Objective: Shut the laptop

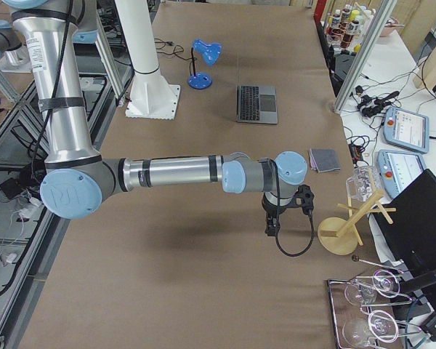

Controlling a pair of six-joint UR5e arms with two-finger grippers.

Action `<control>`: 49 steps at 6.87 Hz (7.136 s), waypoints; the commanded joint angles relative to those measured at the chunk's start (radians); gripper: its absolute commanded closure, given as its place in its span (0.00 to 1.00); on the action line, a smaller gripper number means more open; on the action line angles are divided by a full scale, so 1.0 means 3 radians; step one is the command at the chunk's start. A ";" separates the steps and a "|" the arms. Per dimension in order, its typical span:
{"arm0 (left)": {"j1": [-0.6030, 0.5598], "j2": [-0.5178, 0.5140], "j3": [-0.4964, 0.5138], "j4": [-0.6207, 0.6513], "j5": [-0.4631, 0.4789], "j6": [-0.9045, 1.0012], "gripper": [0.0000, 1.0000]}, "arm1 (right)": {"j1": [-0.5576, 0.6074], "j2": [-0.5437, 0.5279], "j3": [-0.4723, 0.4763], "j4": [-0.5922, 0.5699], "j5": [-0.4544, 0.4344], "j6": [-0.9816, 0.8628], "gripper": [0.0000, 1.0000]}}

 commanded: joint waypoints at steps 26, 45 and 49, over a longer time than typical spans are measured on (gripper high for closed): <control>0.1675 -0.1258 -0.0671 -0.0844 -0.0430 -0.3325 0.02 | -0.1385 0.0725 0.0774 0.1094 0.0542 0.3139 0.02; 0.3088 -0.1529 -0.1031 -0.0844 0.0281 -0.4587 1.00 | -0.2732 0.1063 0.1135 0.1089 0.0087 0.4321 1.00; 0.3093 -0.1677 -0.0776 -0.0844 0.0393 -0.4576 1.00 | -0.2651 0.1226 0.0916 0.1084 -0.0265 0.4275 1.00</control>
